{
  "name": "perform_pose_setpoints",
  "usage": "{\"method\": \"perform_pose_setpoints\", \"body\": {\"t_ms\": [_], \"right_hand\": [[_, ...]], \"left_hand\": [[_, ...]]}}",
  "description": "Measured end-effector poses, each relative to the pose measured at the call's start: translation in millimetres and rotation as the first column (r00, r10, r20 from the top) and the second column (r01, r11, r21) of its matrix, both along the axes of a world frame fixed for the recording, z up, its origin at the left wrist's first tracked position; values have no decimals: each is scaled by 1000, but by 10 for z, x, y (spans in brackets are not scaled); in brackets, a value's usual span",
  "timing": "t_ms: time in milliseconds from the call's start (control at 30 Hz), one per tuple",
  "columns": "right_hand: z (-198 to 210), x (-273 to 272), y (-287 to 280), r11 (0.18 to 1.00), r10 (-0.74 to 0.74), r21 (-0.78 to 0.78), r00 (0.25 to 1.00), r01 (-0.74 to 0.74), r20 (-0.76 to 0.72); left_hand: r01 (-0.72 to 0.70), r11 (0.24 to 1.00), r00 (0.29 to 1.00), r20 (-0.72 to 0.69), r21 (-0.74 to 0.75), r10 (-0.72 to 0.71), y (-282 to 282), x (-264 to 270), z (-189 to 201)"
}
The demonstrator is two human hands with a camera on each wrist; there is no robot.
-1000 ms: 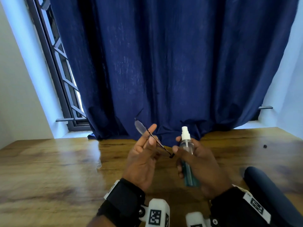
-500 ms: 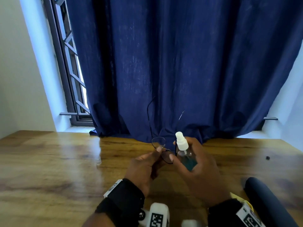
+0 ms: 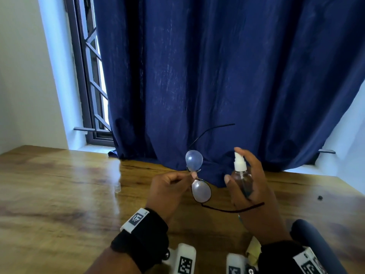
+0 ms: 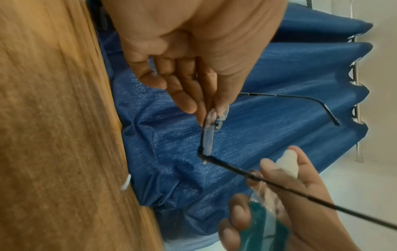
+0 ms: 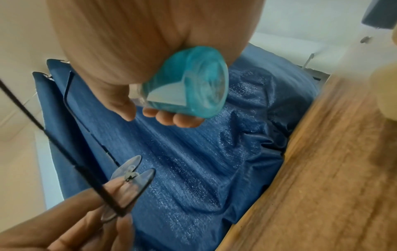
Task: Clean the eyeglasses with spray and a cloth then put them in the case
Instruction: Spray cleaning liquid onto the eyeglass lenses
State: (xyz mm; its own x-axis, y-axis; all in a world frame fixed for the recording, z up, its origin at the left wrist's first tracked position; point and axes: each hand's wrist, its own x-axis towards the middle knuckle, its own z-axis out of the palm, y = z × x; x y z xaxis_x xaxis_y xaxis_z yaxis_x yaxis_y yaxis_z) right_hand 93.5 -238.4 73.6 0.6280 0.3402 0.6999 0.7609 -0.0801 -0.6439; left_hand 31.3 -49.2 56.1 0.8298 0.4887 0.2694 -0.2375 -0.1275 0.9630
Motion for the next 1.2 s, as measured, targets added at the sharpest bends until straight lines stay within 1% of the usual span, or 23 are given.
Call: {"method": "perform_pose_setpoints", "body": {"t_ms": [100,267,433,567,700,767,833,933,1033,1100,1200], "right_hand": [[-7,-32,50,1000,11,-16,998,-10,57],[-40,25,76,992,-51,-113,993,63,107],[-30,18,50,993,-65,-98,996,71,67],[-4,-15,41,985,-76,-155,996,81,37],[-44,12,14,978,-70,-196,997,72,18],[-43,14,3,983,-65,-171,998,65,5],[-36,19,-3,991,-99,-94,995,97,-15],[-36,42,-19,971,-230,51,972,232,-41],[-36,63,-38,926,-328,148,934,347,-141],[-21,53,-56,907,-351,179,920,380,-175],[-1,25,-58,909,-333,200,926,365,-174]], "left_hand": [[7,999,1000,-22,36,-6,-18,7,-6],[-20,996,1000,-1,85,20,-26,19,-20],[-125,992,991,39,9,124,72,1,11],[-218,972,973,53,-92,224,234,2,47],[-245,957,966,42,-152,254,355,13,29],[-267,951,960,40,-158,276,373,16,23],[-300,943,952,14,-146,306,379,28,20],[-351,930,935,-88,-107,343,398,51,-56],[-325,943,927,-219,-67,304,393,102,-136],[-330,943,911,-277,-42,306,399,133,-166],[-302,953,908,-308,-13,283,441,149,-220]]}}
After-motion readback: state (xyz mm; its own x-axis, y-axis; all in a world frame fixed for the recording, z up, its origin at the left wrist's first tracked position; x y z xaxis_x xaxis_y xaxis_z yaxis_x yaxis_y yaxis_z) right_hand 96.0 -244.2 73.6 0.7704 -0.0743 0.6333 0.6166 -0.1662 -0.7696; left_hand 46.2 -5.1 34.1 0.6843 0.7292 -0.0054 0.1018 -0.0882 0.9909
